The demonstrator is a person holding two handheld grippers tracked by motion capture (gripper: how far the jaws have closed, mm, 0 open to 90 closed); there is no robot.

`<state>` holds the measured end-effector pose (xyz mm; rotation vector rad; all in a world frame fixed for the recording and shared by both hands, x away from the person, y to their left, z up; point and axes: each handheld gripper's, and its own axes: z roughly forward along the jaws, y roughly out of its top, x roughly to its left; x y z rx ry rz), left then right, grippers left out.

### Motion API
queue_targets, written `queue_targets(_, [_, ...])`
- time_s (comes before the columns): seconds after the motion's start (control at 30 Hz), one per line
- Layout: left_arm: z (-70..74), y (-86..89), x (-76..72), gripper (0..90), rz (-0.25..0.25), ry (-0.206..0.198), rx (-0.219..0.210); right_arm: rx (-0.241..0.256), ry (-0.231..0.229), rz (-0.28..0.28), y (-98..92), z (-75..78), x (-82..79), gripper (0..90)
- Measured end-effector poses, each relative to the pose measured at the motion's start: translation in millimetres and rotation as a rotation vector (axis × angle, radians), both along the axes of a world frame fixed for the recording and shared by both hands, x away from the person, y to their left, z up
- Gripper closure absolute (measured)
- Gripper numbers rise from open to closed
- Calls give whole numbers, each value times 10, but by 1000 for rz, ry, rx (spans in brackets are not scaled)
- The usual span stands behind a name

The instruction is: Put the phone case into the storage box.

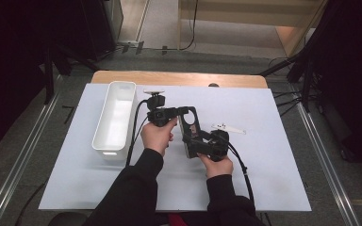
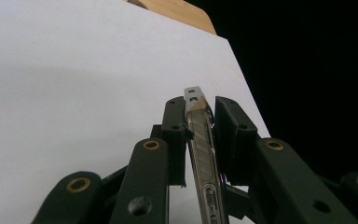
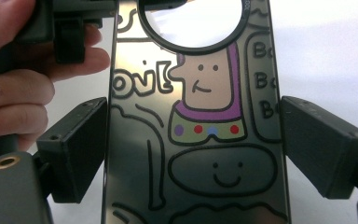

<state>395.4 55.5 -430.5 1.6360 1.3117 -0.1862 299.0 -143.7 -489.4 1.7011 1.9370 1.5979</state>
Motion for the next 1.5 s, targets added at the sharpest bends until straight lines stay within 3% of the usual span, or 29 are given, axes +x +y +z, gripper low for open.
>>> queue_targets(0.6, [29,8,-14,785,-30,19,-54,-23,-15,7,35,-22,-4,107])
queue_targets(1.23, [76,18,-27,788,-46,6,-63,-33,3,23,53,28,21,105])
queue_targets(1.5, [90,7,-39,793,-63,3,-57,-35,21,71,9,46,66,102])
